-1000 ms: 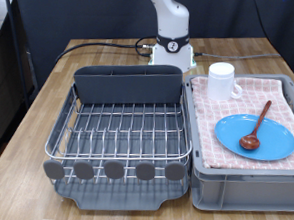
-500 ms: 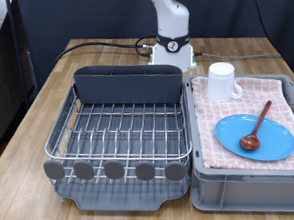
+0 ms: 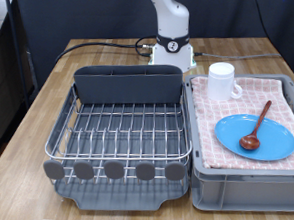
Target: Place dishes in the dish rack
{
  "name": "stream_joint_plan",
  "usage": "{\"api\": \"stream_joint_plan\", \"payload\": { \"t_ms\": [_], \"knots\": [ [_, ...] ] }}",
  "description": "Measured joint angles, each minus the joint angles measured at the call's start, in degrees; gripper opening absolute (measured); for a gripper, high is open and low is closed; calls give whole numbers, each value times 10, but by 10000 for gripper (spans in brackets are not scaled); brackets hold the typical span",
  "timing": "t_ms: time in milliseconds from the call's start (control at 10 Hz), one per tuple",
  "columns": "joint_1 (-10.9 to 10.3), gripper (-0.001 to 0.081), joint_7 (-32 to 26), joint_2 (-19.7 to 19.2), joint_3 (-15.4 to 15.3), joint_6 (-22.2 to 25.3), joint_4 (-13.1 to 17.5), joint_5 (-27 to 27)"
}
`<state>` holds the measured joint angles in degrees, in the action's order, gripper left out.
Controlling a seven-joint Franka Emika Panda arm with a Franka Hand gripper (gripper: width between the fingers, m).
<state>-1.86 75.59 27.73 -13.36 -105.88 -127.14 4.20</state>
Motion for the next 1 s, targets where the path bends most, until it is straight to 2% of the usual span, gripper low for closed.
{"api": "stream_joint_plan", "payload": {
  "t_ms": [300,500,800,1000],
  "knots": [
    [-1,803,-1,-18,-11,-29,-1,0],
    [-1,803,-3,-33,-19,-87,-20,-11],
    [0,803,5,-65,-41,-201,-67,-41],
    [0,803,15,-98,-57,-248,-85,-47]
  ]
}}
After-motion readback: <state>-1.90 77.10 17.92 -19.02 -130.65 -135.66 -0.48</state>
